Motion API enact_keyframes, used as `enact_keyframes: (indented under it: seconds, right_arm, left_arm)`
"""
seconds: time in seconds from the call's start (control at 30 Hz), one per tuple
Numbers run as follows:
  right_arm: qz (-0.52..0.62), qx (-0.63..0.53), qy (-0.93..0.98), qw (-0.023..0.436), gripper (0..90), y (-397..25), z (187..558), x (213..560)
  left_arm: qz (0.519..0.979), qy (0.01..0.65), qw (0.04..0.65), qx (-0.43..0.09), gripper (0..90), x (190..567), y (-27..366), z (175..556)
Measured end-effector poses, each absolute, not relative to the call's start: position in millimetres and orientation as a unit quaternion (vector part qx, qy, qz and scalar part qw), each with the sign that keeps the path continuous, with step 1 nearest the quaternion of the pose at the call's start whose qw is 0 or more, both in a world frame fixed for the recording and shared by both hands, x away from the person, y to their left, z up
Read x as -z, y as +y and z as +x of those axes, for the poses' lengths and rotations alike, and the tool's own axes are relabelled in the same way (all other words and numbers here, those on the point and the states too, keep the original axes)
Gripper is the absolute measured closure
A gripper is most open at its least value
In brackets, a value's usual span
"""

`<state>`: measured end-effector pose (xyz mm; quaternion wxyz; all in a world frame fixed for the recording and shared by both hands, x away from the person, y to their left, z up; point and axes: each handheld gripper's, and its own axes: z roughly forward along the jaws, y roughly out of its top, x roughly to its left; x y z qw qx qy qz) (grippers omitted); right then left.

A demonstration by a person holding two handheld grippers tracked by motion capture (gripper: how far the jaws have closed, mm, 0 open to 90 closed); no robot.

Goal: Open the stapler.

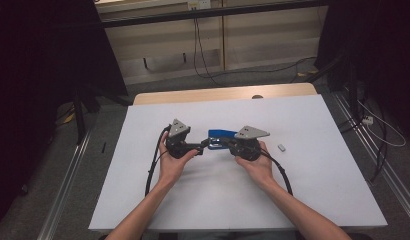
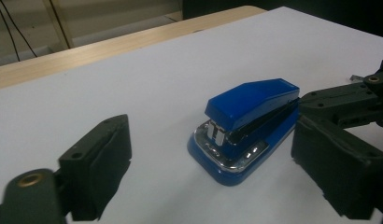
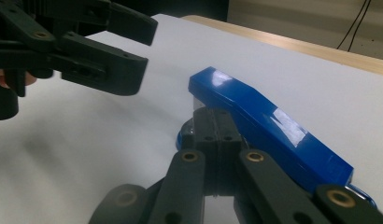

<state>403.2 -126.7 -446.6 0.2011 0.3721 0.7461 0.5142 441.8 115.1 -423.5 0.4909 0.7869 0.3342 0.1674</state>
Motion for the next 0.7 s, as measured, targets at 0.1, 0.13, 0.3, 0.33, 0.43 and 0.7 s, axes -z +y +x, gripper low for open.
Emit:
enact_keyframes:
  seconds: [0.1, 0.13, 0.3, 0.33, 0.43, 0.7]
  right_arm:
    - [0.363, -0.520, 0.748, 0.198, 90.0, -124.8, 402.1, 445.5]
    - [0.363, -0.520, 0.748, 0.198, 90.0, -124.8, 402.1, 445.5]
    - [0.358, -0.519, 0.752, 0.191, 90.0, -122.3, 401.6, 446.9]
    - [0.358, -0.519, 0.752, 0.191, 90.0, -122.3, 401.6, 446.9]
    - [0.357, -0.521, 0.752, 0.190, 90.0, -121.6, 401.3, 446.6]
    - [0.365, -0.517, 0.750, 0.194, 90.0, -122.1, 401.9, 446.8]
  left_arm:
    - [0.795, 0.327, 0.484, -0.164, 25.4, 425.2, 115.1, 442.2]
    - [0.796, 0.327, 0.482, -0.163, 25.4, 425.7, 114.9, 442.2]
    - [0.795, 0.333, 0.479, -0.164, 42.4, 425.7, 115.4, 442.7]
    - [0.795, 0.334, 0.480, -0.160, 42.4, 426.2, 115.4, 442.8]
    - [0.801, 0.331, 0.475, -0.153, 51.1, 428.0, 114.4, 442.9]
    - [0.807, 0.329, 0.470, -0.137, 73.2, 432.7, 113.9, 445.6]
